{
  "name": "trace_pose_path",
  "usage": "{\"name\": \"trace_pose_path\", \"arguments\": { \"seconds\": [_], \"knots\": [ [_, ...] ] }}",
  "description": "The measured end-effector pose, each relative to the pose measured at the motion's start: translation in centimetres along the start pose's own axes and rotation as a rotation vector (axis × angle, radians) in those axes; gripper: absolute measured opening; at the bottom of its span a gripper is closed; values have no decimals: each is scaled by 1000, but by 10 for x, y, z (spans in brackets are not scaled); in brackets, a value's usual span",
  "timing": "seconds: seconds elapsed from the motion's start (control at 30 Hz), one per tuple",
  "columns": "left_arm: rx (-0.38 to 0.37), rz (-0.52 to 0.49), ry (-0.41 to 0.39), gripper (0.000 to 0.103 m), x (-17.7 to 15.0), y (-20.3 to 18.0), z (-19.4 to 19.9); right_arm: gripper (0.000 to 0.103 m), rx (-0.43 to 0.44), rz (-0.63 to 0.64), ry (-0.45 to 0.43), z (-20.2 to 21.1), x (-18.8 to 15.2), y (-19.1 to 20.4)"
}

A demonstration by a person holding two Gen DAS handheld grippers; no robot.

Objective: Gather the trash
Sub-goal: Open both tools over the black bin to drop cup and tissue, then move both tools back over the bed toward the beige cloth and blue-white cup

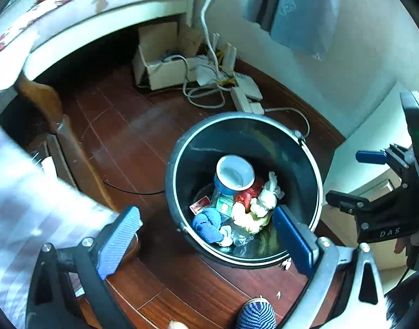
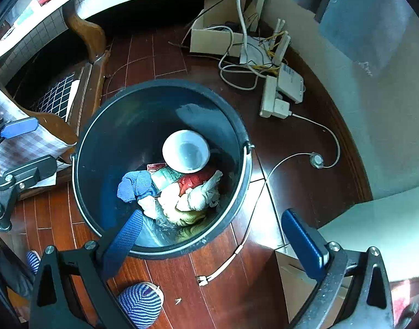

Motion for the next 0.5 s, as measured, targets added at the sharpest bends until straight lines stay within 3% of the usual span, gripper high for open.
{"name": "trace_pose_path", "arguments": {
  "seconds": [0.17, 0.5],
  "knots": [
    [8, 28, -19, 99, -3, 6, 22, 102, -13, -32, -55, 28, -3, 2],
    [57, 26, -137, 99, -6, 17, 101, 102, -8, -23, -155, 93, 4, 26]
  ]
}}
Point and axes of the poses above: each gripper's, at about its wrist camera, not at the fingertips, and z roughly against the way its jaws point, y to its left, x to its top, the point moved 7 cm from there along -z, roughly the way its jaws point, and after that the axes turned 4 degrees about y, right-handed, at the moved point
